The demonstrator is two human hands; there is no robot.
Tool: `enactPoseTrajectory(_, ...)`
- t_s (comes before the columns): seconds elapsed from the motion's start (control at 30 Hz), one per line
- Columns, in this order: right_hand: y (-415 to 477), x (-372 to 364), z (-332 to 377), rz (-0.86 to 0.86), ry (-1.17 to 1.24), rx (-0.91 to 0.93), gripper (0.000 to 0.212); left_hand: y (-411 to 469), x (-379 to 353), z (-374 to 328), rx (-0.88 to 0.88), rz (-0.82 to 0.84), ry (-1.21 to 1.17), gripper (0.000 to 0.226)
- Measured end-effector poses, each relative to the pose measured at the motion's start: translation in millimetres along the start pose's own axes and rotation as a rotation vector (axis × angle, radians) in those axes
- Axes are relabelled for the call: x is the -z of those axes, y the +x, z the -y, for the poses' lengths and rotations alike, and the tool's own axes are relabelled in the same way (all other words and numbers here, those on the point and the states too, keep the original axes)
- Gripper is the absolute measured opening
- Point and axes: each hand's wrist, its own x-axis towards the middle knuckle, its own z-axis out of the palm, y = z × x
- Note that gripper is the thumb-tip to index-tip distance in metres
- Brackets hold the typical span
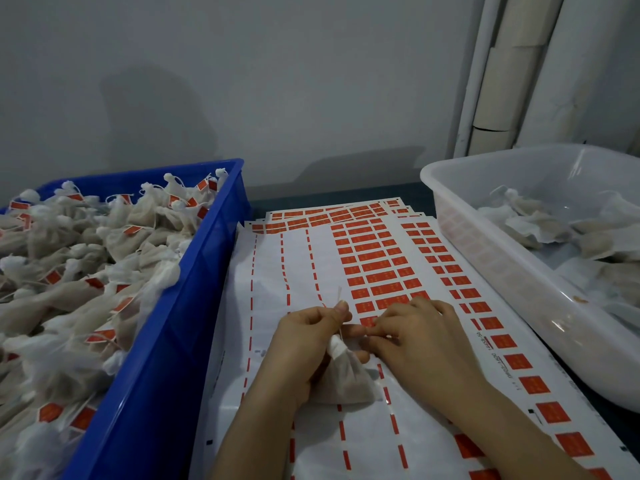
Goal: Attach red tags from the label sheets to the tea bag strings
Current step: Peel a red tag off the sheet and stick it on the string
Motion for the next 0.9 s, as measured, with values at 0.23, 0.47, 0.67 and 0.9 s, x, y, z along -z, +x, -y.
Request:
enactPoseTrajectory(0.23,1,-3,-5,-0.023,0.044,0.001,0.033,-1,0,-1,0.006,0.005,-0.009,0.024)
enactPoseTrajectory(0.47,3,1,-9,-0.035,0.056,-0.024,0.034,-4,1,-3,0.018,0.043,-0.077,0.022)
enactPoseTrajectory(0.67,4,0,-11,-0.022,0.086,-0.037,0.036,-3,1,-2,0.015,0.002,-0.052,0.020)
enactPoseTrajectory(0.9,5,-5,-9,-0.047,0.085,-0.050,0.033,-3,-2,8,-0.146,-0.073,0.146,0.021)
